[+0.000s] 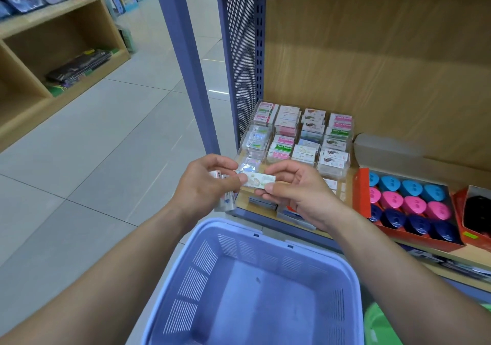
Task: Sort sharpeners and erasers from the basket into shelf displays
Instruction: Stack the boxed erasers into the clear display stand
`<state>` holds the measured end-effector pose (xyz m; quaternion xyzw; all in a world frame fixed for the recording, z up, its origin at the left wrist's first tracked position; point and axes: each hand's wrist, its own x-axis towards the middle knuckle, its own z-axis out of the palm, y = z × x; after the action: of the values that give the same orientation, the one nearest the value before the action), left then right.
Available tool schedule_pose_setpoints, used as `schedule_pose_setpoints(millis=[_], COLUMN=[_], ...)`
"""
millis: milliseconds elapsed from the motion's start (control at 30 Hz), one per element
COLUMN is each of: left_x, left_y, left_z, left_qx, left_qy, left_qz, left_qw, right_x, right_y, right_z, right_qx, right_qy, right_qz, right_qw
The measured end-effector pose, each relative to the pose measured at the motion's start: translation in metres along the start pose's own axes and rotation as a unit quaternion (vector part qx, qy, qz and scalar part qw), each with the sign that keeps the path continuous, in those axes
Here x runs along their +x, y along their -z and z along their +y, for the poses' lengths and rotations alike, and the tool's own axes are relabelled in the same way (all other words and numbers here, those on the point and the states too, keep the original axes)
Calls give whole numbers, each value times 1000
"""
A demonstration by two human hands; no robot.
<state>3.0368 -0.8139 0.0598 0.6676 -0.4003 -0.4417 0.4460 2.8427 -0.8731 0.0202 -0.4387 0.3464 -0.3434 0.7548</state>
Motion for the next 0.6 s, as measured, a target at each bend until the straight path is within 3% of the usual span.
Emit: schedule_pose_setpoints(millis=[200,600], left_x=[6,24], left_y=[2,-48], left_z=[-6,-3], left_qx=[36,104], left_qy=[22,-3], left_qz=[2,-44], left_qw=[999,994], right_x=[8,4], right_y=[16,112], right_z=[6,-11], right_qx=[0,-219], right_qy=[-14,7], right_qz=[47,200], right_qw=[999,955])
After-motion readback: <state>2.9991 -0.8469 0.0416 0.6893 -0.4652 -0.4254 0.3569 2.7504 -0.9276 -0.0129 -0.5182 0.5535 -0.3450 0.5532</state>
